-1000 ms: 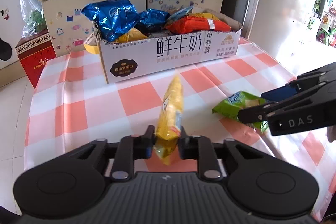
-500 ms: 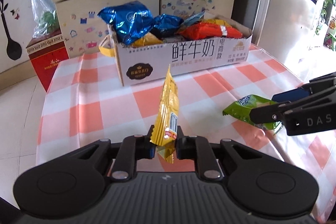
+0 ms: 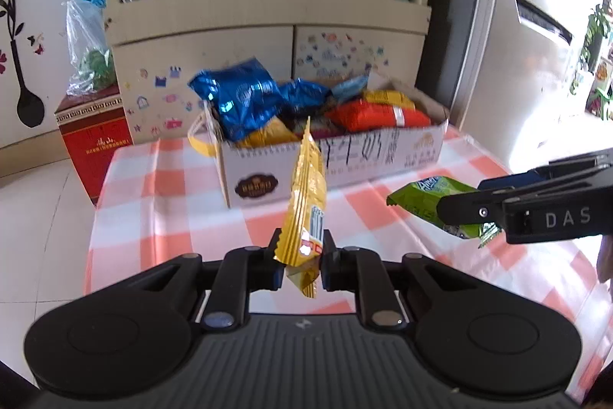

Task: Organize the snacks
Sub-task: 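Lift yellow waffle packet with left tool while right tool carries green packet to box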

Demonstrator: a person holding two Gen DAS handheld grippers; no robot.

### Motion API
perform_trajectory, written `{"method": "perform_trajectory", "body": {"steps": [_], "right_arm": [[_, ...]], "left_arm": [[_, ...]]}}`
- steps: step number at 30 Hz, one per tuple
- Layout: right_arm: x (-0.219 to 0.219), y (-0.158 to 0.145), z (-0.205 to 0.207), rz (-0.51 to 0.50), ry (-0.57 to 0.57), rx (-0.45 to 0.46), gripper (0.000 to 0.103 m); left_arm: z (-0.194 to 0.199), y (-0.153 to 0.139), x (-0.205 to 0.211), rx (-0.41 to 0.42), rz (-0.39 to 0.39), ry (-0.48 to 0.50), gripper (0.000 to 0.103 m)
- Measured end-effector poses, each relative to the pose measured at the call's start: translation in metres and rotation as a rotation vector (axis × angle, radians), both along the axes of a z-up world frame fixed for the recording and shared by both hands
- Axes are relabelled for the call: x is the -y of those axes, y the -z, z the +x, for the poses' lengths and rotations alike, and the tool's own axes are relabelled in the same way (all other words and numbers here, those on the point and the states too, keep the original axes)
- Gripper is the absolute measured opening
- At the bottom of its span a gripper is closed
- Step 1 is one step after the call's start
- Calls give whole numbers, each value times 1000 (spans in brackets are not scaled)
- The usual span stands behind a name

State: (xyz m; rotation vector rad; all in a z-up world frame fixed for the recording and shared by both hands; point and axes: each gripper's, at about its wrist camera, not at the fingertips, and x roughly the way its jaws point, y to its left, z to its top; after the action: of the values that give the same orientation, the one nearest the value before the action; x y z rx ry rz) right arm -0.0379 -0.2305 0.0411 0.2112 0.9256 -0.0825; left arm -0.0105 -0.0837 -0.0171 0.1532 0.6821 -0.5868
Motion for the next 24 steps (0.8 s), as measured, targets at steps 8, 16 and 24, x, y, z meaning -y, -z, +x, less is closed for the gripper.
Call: {"method": "perform_trajectory", "body": {"steps": [8, 16, 24], "right_arm": [[7, -20, 3, 10, 26, 82, 61], [17, -41, 7, -11, 48, 159, 61], [39, -59, 14, -49, 90, 225, 61]], "left_arm": [[5, -23, -1, 41, -38, -8, 15], [11, -42, 6, 59, -67, 10, 16], [28, -58, 22, 85, -93, 49, 16]]}}
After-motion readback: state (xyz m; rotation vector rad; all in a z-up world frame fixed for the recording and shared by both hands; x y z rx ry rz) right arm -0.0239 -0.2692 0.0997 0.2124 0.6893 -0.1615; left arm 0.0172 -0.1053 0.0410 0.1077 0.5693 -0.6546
